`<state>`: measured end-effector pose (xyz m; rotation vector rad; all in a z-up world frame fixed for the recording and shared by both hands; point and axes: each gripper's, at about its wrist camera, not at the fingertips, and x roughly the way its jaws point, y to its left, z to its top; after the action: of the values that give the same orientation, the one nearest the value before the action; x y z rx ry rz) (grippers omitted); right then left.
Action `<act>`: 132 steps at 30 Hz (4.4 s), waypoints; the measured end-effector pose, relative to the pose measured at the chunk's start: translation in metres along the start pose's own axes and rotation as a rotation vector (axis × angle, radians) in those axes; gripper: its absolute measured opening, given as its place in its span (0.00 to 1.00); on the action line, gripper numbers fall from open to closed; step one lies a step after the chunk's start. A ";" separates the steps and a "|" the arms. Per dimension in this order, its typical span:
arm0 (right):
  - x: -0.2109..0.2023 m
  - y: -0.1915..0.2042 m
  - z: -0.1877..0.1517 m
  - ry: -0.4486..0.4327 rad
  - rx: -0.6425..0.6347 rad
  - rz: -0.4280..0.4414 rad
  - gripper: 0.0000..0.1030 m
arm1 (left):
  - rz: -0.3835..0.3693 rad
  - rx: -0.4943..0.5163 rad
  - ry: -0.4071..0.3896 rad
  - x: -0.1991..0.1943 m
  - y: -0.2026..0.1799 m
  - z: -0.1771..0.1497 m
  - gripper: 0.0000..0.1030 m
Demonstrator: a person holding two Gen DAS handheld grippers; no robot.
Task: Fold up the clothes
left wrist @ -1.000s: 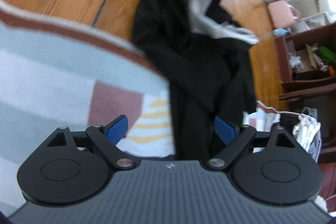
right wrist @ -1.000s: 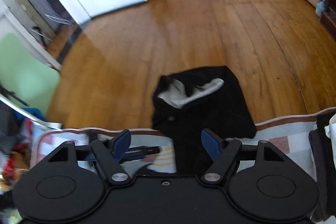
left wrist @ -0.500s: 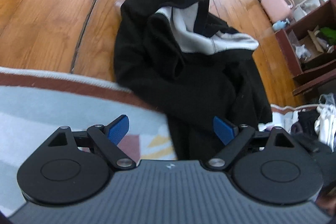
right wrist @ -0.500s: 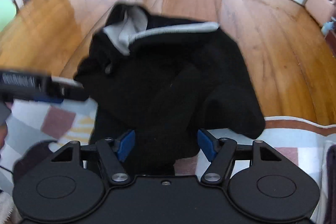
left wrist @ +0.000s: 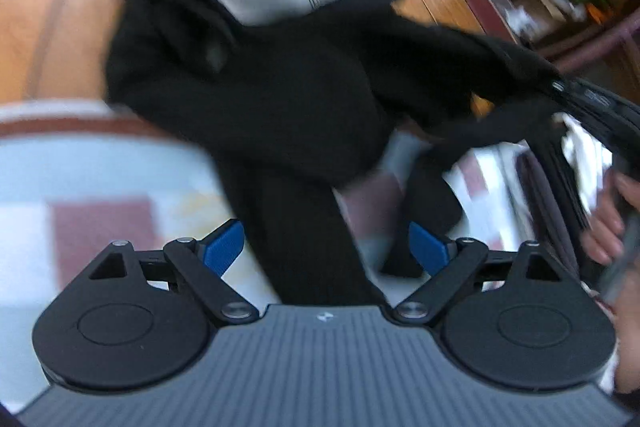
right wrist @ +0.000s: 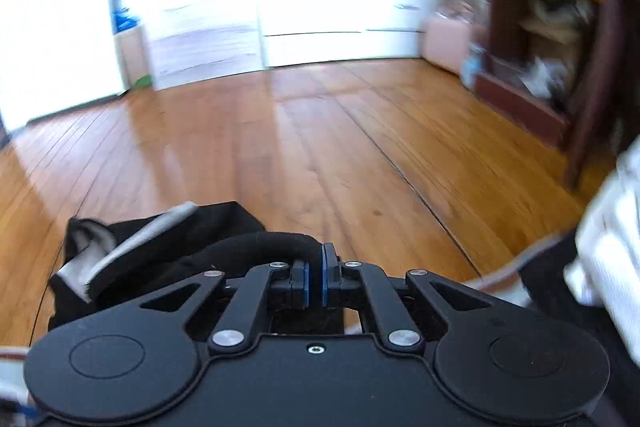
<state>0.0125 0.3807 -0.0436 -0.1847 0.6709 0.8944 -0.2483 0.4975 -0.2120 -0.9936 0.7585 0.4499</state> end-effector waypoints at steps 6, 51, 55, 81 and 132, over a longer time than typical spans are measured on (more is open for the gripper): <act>0.010 0.000 -0.011 0.000 0.041 0.039 0.05 | 0.124 0.145 0.030 0.025 -0.033 -0.019 0.98; 0.081 -0.009 0.001 0.067 0.194 -0.139 0.32 | 0.863 -0.606 -0.712 -0.187 0.171 0.032 0.05; 0.067 0.007 -0.030 0.327 0.375 0.218 0.55 | 0.798 -0.661 -0.674 -0.182 0.186 0.028 0.05; -0.024 0.071 -0.056 0.657 -0.311 0.234 0.07 | 0.547 -0.709 -0.584 -0.228 0.177 -0.012 0.14; 0.130 0.084 0.032 0.253 -0.031 0.620 0.05 | 0.065 -0.122 -0.284 -0.013 0.120 0.140 0.11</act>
<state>0.0196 0.5329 -0.0876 -0.1179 0.9741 1.4923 -0.2846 0.6784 -0.2265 -0.9946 0.5134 0.6845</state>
